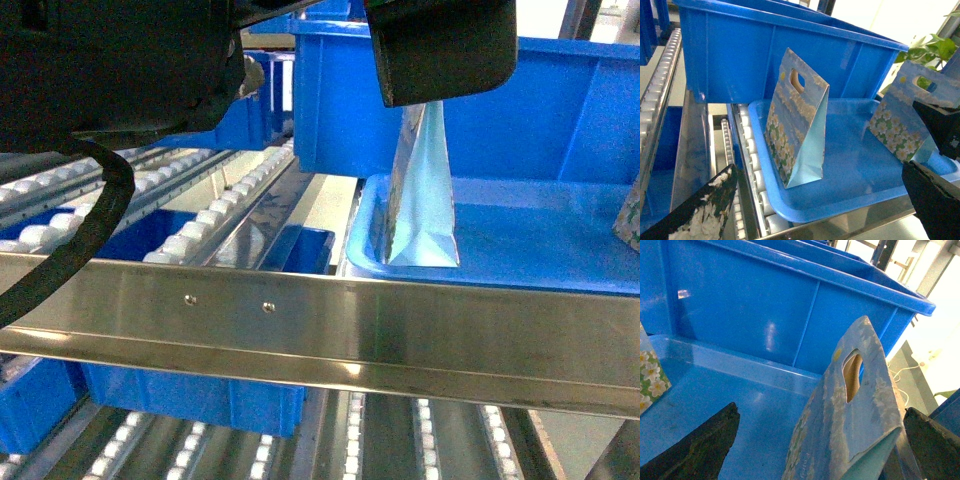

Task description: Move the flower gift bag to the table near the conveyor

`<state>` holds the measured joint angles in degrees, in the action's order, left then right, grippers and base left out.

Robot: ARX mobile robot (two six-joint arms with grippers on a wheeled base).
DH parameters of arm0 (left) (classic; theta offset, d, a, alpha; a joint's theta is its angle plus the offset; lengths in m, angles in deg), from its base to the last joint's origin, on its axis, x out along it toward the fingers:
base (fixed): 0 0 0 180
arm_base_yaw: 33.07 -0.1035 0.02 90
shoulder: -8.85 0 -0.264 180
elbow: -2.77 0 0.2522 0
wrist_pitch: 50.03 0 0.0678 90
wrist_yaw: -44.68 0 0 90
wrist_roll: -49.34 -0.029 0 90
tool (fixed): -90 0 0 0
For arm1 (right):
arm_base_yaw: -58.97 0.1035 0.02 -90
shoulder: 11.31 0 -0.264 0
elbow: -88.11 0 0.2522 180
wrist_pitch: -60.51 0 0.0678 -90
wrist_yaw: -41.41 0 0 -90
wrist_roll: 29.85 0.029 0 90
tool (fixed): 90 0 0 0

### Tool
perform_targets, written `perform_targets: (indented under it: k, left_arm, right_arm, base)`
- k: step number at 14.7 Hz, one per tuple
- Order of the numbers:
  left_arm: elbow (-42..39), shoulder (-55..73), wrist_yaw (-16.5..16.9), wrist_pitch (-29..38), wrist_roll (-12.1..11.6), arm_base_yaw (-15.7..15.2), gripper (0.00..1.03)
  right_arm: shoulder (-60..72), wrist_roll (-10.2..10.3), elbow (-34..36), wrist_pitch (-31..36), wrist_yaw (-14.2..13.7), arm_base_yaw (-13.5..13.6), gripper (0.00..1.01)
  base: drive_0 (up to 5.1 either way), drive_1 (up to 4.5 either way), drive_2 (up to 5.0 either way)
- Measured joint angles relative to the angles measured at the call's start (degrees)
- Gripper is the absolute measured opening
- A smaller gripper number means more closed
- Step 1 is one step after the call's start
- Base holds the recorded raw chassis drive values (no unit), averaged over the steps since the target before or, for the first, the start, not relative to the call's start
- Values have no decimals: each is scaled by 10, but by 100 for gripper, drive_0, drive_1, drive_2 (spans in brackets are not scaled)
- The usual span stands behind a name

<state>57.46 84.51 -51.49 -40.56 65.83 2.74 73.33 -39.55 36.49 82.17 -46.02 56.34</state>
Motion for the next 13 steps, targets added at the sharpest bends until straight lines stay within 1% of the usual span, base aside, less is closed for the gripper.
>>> perform_targets:
  k: [4, 7, 9, 10, 13]
  left_arm:
    - [0, 0, 0, 0, 0, 0, 98]
    - [0, 0, 0, 0, 0, 0, 98]
    - [0, 0, 0, 0, 0, 0, 98]
    - [0, 0, 0, 0, 0, 0, 98]
    - [0, 0, 0, 0, 0, 0, 98]
  right_arm:
    - [0, 0, 0, 0, 0, 0, 67]
    - [0, 0, 0, 0, 0, 0, 29]
    - [0, 0, 0, 0, 0, 0, 9]
    - [0, -1, 0, 0, 0, 0, 2]
    - [0, 0, 0, 0, 0, 0, 2]
  base:
    - [0, 0, 0]
    - [0, 0, 0]
    - [0, 0, 0]
    - [0, 0, 0]
    - [0, 0, 0]
